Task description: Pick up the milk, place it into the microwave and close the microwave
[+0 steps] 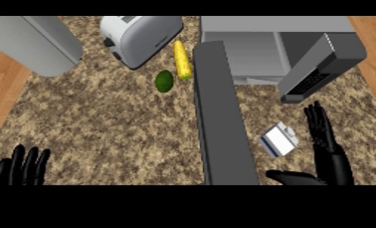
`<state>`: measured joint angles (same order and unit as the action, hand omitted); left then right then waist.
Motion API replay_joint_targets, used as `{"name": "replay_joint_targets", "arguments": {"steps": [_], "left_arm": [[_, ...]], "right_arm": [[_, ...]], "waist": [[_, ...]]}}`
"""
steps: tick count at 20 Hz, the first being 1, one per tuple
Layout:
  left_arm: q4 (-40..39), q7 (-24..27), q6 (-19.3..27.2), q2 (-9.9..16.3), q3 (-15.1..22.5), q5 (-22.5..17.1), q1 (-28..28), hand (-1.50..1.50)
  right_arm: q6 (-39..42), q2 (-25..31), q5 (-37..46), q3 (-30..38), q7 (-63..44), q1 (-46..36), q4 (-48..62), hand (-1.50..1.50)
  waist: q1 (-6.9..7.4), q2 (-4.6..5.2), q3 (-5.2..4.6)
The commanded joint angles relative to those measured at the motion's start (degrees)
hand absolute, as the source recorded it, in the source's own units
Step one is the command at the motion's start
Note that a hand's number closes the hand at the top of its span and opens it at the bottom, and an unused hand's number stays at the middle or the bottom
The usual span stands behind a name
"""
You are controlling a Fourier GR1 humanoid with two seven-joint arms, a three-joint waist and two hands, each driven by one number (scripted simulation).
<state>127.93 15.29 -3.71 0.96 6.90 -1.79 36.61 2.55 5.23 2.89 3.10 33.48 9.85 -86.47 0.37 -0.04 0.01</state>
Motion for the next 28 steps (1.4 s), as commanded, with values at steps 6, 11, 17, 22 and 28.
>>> {"name": "replay_joint_targets", "arguments": {"steps": [6,11,17,22,28], "left_arm": [[-3.12,3.45,2.21,-0.91,1.59,2.44,-0.80,-1.50],[-1.11,-0.64,1.65,-0.80,0.23,0.90,-1.69,-1.50],[-5.37,7.21,-1.25,-0.80,0.27,0.00,2.25,-1.50],[-2.32,3.57,-0.99,0.37,-2.03,-2.10,1.33,-1.50],[-1.26,2.71,-0.68,-0.41,0.80,0.21,2.11,-1.50]], "right_arm": [[2.38,2.37,1.51,1.85,5.18,-2.30,10.66,-1.50],[2.68,3.10,2.59,3.37,9.68,-8.90,23.07,-1.50],[1.17,5.00,3.34,6.58,13.31,-15.74,35.10,-1.50],[2.76,6.47,4.25,7.32,20.96,-17.75,45.43,-1.50],[5.35,7.40,5.45,7.08,24.90,-22.69,56.37,-1.50]], "waist": [[-0.09,0.00,-0.01],[0.00,0.04,0.01],[0.28,0.04,0.01],[0.21,0.08,0.03],[0.31,0.09,0.04]]}}
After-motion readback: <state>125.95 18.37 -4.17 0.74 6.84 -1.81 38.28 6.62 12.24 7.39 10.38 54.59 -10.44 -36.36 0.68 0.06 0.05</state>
